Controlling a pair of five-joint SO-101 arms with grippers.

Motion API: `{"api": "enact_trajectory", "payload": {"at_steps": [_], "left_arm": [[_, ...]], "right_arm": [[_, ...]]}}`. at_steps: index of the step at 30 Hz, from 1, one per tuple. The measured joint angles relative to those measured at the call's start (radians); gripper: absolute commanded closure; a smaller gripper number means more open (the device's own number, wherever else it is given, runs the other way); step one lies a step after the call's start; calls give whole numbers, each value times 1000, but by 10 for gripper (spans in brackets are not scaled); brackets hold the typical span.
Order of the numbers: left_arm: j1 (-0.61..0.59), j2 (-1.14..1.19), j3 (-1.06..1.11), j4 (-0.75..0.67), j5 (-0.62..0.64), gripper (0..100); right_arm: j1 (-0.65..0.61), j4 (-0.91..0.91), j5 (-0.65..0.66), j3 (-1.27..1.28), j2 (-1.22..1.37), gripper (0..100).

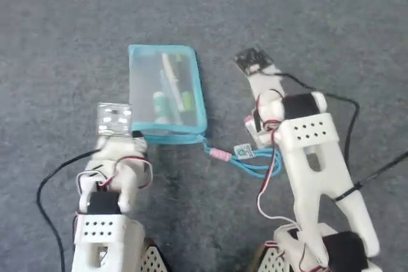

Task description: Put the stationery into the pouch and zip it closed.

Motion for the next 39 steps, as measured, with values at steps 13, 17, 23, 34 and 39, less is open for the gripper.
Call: {"api": "enact_trajectory", "payload": {"at_steps": [13, 17, 23, 34, 39], "left_arm": [[133, 0, 18, 29, -104, 988], [146, 0, 18, 29, -150, 988], [173, 0, 18, 29, -183, 988], [180, 0, 18, 29, -184, 988], [181, 0, 18, 29, -184, 988]], "right_arm": [[18, -163, 54, 190, 0, 713], [-26, -192, 57, 190, 11, 713], [-25, -307, 55, 190, 186, 713], [23, -476, 55, 190, 276, 726], [31, -483, 55, 190, 276, 843]]}}
